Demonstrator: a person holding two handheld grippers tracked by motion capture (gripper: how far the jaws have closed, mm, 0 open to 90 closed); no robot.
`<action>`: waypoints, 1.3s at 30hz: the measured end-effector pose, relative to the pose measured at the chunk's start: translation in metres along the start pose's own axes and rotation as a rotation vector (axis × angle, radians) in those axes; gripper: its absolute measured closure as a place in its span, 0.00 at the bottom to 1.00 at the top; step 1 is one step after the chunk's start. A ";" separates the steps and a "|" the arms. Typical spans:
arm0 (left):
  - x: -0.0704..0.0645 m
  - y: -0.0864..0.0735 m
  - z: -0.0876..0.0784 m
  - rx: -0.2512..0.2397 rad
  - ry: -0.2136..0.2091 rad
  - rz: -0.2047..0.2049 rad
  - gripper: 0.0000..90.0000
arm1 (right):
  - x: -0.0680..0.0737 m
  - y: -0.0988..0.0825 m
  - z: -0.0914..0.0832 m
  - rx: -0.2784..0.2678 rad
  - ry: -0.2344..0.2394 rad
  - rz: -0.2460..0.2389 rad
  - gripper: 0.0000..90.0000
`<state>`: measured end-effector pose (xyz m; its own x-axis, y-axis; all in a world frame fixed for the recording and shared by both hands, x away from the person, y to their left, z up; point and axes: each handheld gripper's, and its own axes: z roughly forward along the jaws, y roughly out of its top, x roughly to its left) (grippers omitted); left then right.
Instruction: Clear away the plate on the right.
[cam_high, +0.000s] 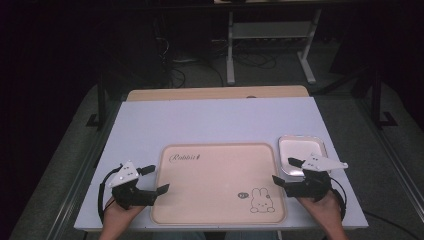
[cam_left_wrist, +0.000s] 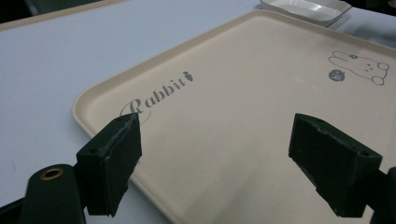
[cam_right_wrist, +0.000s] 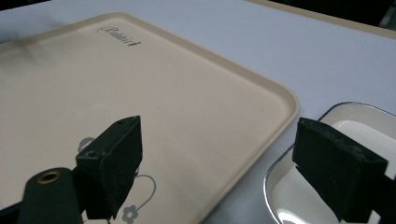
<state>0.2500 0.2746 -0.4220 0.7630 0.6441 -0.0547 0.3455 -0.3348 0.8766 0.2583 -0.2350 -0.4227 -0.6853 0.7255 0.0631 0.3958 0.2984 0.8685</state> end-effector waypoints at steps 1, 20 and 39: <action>0.000 0.000 0.000 0.001 -0.002 -0.001 0.19 | 0.000 0.000 0.000 0.001 0.001 0.000 0.17; -0.003 -0.001 -0.001 0.014 -0.003 0.014 0.19 | 0.002 0.001 -0.007 -0.013 0.024 0.030 0.16; 0.001 -0.003 -0.006 0.009 0.007 -0.002 0.19 | -0.014 -0.008 -0.028 0.040 0.059 0.087 0.17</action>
<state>0.2467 0.2803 -0.4218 0.7586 0.6494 -0.0530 0.3519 -0.3398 0.8722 0.2474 -0.2648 -0.4166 -0.6815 0.7125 0.1669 0.4785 0.2613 0.8383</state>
